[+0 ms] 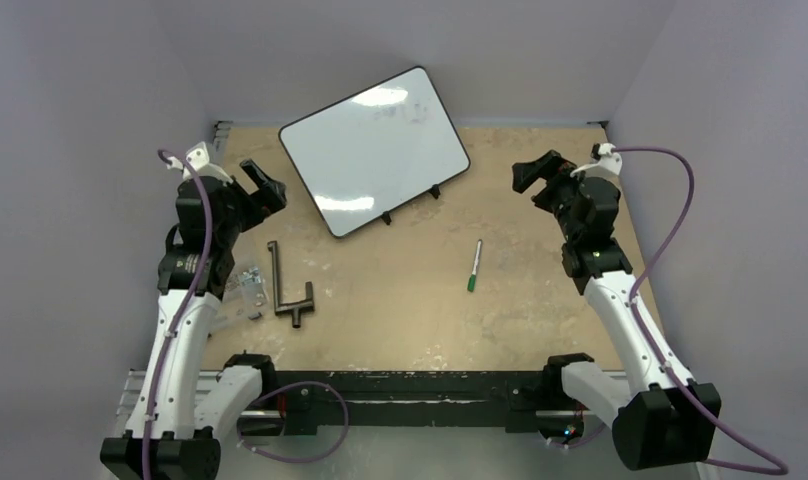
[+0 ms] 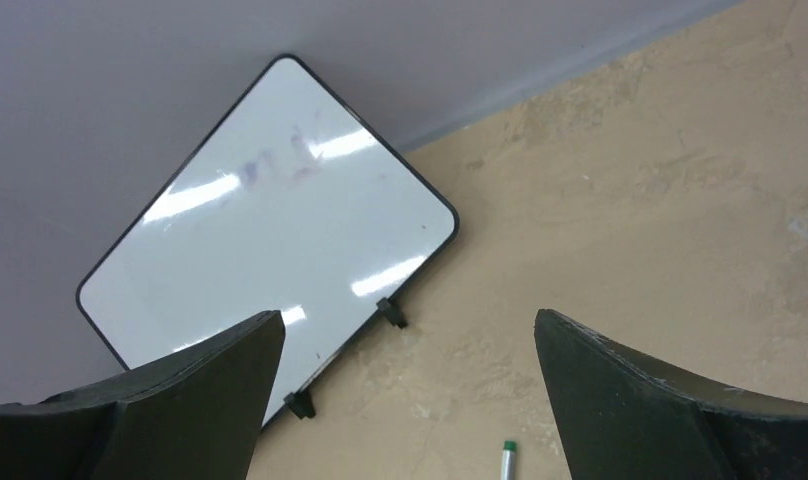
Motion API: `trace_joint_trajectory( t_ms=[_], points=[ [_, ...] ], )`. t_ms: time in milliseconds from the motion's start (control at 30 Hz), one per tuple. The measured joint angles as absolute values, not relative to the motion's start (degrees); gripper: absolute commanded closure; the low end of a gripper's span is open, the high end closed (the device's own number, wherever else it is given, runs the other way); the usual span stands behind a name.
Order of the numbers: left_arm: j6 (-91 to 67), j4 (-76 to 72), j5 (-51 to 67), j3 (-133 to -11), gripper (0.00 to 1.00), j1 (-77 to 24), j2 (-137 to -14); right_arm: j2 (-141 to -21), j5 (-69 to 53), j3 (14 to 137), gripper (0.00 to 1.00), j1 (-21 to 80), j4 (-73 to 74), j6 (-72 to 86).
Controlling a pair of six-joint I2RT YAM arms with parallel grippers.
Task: Write a sentence on the whiteboard
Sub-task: Pick up the whiteboard marker from the center of the board.
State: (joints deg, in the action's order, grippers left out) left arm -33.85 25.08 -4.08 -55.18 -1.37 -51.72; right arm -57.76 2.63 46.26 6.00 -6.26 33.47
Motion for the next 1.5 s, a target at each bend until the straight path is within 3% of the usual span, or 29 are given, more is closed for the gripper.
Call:
trace_joint_trajectory(
  t_ms=[233,533,700,1367,1500],
  points=[
    [-26.22,34.37,1.69,-66.72,0.02,-1.34,-49.12,-59.18,-1.39,49.21,0.01,6.00,5.56,33.23],
    [-18.83,37.87,9.23,-61.04,0.12,-3.79,-48.42,-71.42,-8.56,52.88,0.08,9.74,22.33,31.99],
    [-16.93,38.92,11.35,-60.36,0.13,-6.09,-51.37,-78.46,-9.82,52.88,0.27,14.02,26.55,31.35],
    [-15.22,39.75,11.62,-60.12,0.14,-8.71,-48.45,-99.00,-3.40,61.98,0.60,18.06,28.64,31.92],
    [-15.20,40.01,11.64,-60.10,0.14,-8.75,-48.25,-101.51,-0.49,63.33,0.72,19.07,29.41,31.86]
  ],
)
